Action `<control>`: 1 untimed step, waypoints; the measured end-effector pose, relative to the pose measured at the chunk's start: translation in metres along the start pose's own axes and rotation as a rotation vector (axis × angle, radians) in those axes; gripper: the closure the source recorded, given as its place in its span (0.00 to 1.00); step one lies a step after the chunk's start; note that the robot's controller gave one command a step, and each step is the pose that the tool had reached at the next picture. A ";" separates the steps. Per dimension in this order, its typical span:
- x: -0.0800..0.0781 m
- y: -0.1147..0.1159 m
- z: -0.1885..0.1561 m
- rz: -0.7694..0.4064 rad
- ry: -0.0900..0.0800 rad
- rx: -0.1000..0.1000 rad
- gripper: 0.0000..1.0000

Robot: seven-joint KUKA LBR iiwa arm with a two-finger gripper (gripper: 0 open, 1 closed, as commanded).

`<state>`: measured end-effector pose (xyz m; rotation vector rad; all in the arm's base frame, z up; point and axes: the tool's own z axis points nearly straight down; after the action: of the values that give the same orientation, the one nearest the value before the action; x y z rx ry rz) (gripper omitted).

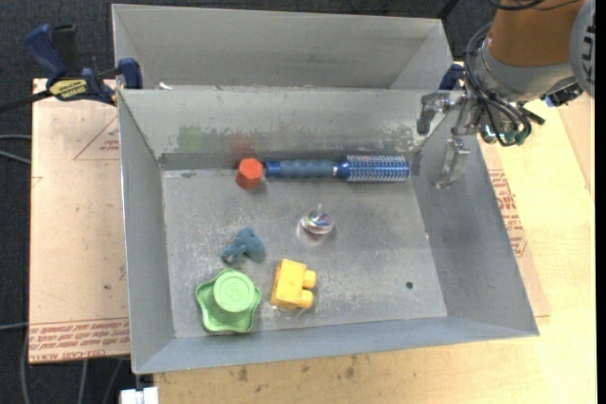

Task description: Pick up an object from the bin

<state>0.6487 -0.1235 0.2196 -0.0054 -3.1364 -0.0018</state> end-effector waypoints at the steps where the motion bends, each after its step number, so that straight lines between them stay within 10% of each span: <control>1: 0.003 0.085 0.114 0.048 0.000 -0.003 0.00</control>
Offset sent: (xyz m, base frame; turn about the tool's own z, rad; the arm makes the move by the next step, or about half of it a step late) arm -0.0026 0.0801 -0.1082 0.0541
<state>0.6449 -0.0379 0.1062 -0.0806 -3.1355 -0.0070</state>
